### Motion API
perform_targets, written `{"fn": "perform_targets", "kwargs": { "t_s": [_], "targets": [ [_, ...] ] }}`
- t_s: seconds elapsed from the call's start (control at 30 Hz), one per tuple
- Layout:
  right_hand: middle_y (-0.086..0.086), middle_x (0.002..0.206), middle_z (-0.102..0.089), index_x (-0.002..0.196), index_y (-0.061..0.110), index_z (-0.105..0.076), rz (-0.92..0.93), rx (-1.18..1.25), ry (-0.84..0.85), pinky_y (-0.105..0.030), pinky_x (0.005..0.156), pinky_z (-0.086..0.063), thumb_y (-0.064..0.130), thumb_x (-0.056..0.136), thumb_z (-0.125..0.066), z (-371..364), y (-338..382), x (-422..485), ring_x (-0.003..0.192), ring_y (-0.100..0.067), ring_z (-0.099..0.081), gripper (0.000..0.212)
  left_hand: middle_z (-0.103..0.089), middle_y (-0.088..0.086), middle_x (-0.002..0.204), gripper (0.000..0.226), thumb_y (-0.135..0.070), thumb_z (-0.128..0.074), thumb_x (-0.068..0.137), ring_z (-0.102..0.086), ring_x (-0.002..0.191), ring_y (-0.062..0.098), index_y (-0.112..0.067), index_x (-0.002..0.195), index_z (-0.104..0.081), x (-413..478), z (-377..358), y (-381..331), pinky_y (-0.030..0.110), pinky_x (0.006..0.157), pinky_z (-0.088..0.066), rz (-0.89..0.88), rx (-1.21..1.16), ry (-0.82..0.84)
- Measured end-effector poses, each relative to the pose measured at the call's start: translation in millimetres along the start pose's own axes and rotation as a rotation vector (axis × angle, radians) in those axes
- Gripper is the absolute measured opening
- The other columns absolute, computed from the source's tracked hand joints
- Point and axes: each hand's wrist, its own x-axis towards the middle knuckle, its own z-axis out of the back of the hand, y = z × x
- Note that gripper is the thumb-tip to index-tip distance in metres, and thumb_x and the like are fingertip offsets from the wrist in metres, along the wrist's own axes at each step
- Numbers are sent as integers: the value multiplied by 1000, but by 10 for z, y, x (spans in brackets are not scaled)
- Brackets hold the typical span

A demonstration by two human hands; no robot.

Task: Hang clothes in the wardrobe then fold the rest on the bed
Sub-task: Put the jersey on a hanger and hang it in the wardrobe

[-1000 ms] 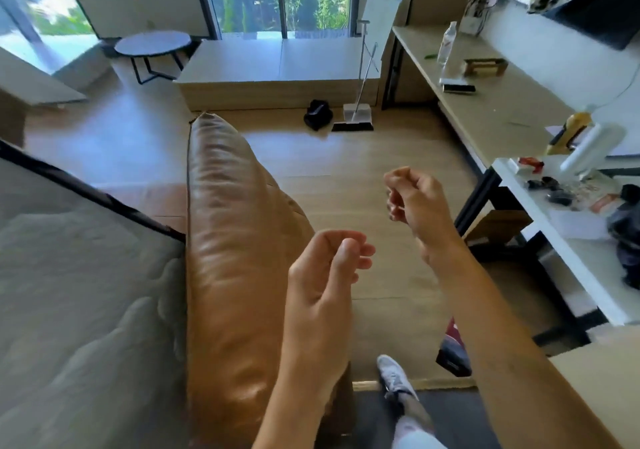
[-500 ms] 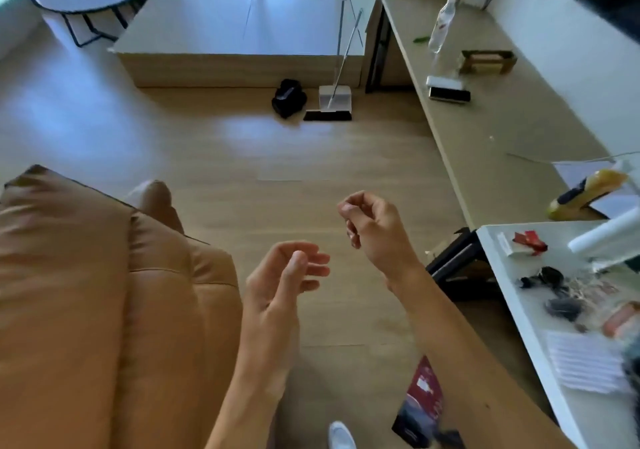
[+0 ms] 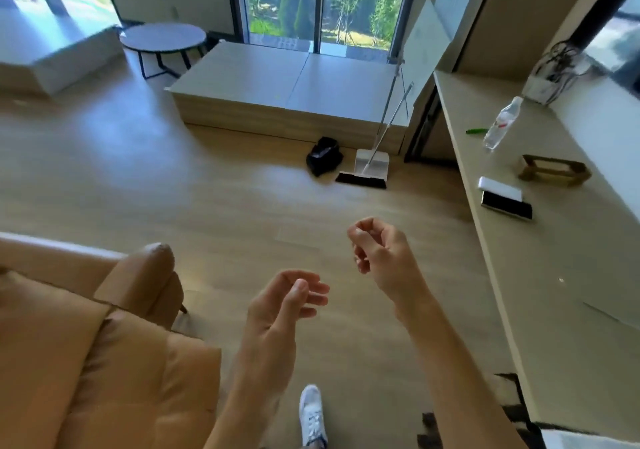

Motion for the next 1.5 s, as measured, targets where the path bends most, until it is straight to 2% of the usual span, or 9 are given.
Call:
{"fn": "perform_targets", "kwargs": {
  "t_s": [0.1,0.2,0.33,0.6,0.8,0.97,1.13,1.27,1.5],
  "targets": [
    [1,62,-52,87,12,-60,29,-9,11,-20,53,-43,19,100,-56,28,219,774,55,-10,-48,15,-76,11,93,47,-50,-58,80,-72,86,27,-8,98,-69,875,-176,-126,41,79,-54,-54,17,10],
    [1,63,-52,89,10,-61,56,-10,12,-19,52,-43,21,100,-56,31,563,1532,55,-9,-48,16,-76,9,94,33,-35,-53,90,-72,88,27,-8,100,-69,1682,-308,-397,47,82,-54,-123,55,-1],
    [1,64,-51,88,13,-61,81,44,33,-21,55,-43,23,101,-56,-124,859,2522,56,-10,-47,17,-76,4,95,31,-34,-49,92,-72,91,22,-12,101,-67,2613,-356,-705,43,84,-55,-182,85,-16],
    [-1,68,-54,92,8,-63,148,48,185,-19,52,-44,24,101,-56,-776,1018,4638,56,-10,-50,19,-76,6,95,32,-35,-48,94,-73,92,26,-10,101,-67,4545,-198,-950,31,80,-55,-269,82,-213],
    [-7,71,-54,96,0,-62,132,4,423,-21,53,-44,20,101,-55,-1505,1398,6021,58,-13,-50,21,-77,6,94,22,-21,-47,105,-74,90,22,-12,102,-67,5802,132,-1269,37,83,-56,-276,103,-454],
    [-8,69,-55,87,9,-63,162,-17,635,-24,56,-44,21,101,-55,-2445,1735,6782,59,-15,-50,20,-77,3,93,25,-34,-48,98,-74,89,19,-19,100,-67,6524,718,-1554,33,82,-56,-296,111,-645],
    [-6,66,-54,87,6,-63,210,-41,815,-26,56,-44,20,100,-58,-3609,1822,7373,56,-12,-50,19,-76,3,93,23,-20,-45,106,-74,89,18,-18,100,-67,7161,1620,-1637,35,83,-56,-318,119,-817],
    [-5,65,-54,85,7,-63,231,-37,891,-28,57,-42,18,99,-59,-4631,1874,7813,56,-14,-49,17,-76,4,95,26,-33,-47,99,-73,90,20,-16,102,-66,7612,2547,-1747,35,83,-56,-367,113,-915],
    [-9,65,-51,95,-11,-61,236,-20,1010,-20,48,-40,11,99,-58,-6494,2271,8385,51,-11,-47,23,-76,2,92,23,-28,-47,104,-73,89,19,-15,102,-67,8421,4055,-2178,45,90,-56,-362,122,-1009]
  ]
}}
